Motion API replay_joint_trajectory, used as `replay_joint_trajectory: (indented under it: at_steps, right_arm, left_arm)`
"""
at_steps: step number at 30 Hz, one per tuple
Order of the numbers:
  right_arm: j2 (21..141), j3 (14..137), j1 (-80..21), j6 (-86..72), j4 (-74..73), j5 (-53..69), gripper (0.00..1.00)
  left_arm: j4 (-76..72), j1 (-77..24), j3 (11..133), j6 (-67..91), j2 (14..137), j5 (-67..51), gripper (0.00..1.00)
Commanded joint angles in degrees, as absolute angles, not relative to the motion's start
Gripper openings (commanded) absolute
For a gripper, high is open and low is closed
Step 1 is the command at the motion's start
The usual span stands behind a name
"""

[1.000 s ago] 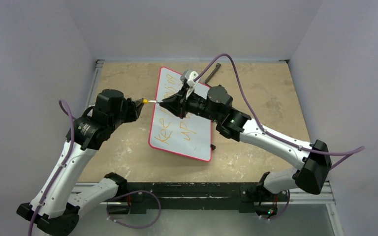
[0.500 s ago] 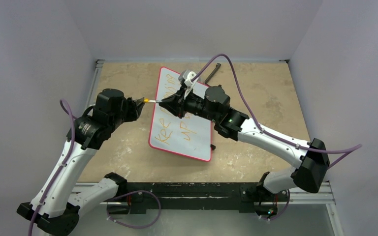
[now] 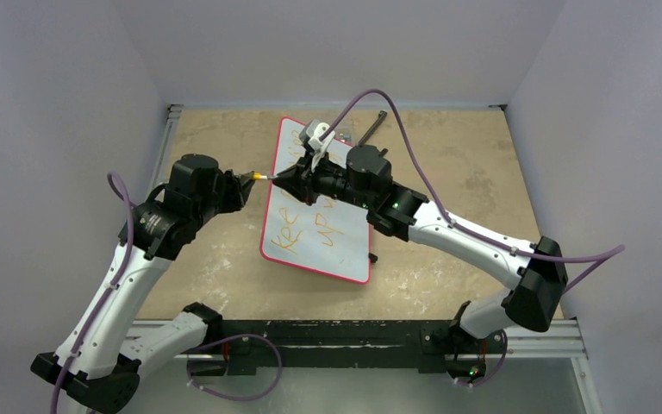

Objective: Write a sentence on the whiteboard
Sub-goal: Close the whiteboard marker at the center of the board.

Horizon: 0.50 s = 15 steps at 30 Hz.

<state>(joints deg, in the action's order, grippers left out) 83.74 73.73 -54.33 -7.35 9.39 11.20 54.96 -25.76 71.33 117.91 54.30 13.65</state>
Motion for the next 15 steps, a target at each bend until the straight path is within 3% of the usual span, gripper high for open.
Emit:
replay_joint_trajectory:
  at_steps: [1, 15]
  right_arm:
    - [84.23, 77.14, -55.44, -4.5, 6.48, 8.79, 0.0]
    - [86.47, 79.29, -56.34, -1.91, 3.63, 6.25, 0.0]
  left_arm:
    - [53.4, -25.4, 71.11, 117.11, 54.49, 12.6, 0.0]
    - [48.0, -25.49, 70.28, 111.65, 55.14, 6.3, 0.0]
